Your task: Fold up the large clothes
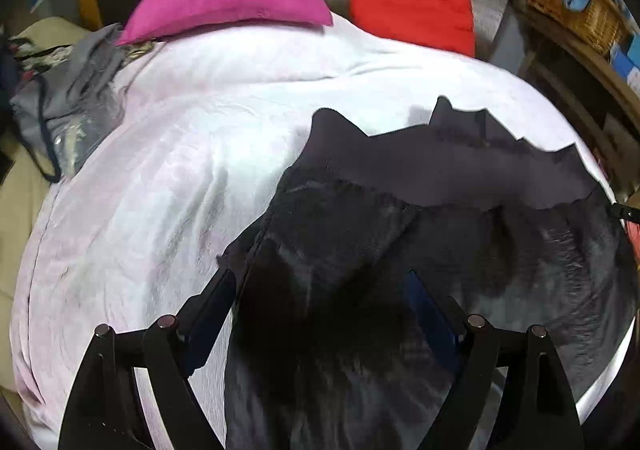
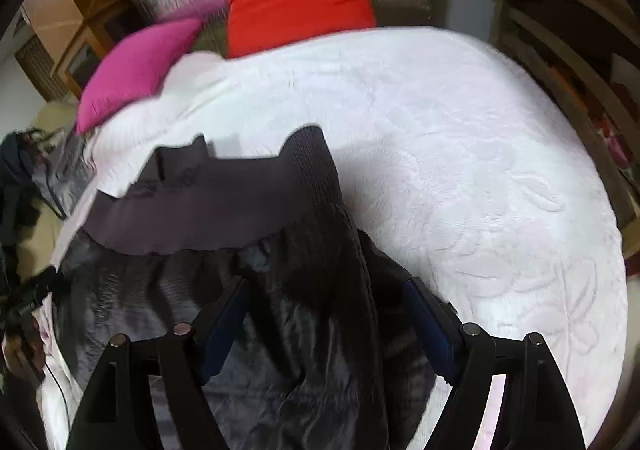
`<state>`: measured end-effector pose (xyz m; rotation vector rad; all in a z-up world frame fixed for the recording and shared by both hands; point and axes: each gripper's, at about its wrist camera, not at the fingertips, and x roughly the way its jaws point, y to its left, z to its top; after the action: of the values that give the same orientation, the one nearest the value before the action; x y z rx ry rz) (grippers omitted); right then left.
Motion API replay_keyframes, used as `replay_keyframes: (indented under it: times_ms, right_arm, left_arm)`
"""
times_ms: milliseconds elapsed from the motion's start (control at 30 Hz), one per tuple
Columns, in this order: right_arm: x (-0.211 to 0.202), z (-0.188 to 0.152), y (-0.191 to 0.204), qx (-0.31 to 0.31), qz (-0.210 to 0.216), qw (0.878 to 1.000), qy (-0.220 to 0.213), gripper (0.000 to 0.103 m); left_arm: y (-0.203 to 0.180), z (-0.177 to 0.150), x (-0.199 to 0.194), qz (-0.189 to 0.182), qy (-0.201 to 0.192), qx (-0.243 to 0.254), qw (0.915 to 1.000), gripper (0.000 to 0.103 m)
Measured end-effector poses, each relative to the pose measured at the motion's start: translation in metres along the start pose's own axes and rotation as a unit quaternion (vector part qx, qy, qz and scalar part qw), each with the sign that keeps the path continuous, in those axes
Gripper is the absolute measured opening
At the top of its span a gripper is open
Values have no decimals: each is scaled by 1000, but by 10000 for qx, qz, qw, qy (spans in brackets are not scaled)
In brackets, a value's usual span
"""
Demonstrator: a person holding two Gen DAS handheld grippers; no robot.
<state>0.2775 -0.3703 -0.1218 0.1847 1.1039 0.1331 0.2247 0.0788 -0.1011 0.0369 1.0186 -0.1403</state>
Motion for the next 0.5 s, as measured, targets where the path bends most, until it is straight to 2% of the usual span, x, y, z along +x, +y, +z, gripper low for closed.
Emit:
replay_keyframes:
  times_ms: [33,67,100,133,167,300,400,467,500]
  right_arm:
    - [7,0,5,-139,43,9999,78,60]
    - [13,0,10,-265,-10,9995,189,43]
    - [16,-1,12,-340,-103,9990,277,20]
    - [19,-1,16,-464,-172,9983,322,12]
    - [15,0,20,-595,-287,9975,240,10]
    - [-11,7,20,-591,-402,9972,-212,8]
    - [27,3,-1,-213,-489,9984,185,9]
    - [32,-5,-3,23,-385,9992,66,11]
    - [28,-6,-2,52,-344,9994,10,16]
  left_arm:
    - [-1,2,6,38,49,39,10000,85]
    - [-3,2,9,116,37,74,9999,77]
    - [-6,0,12,164,52,130,9998,40]
    - [-6,1,20,237,204,145,9994,12]
    - [-2,1,24,93,290,-9,9995,12]
    - [6,2,23,-43,28,-226,9997,9]
    - [11,-1,43,-153,214,-462,9986,9]
    - [10,-4,41,-79,170,-458,9988,10]
    - [9,-5,38,-16,163,-403,9991,14]
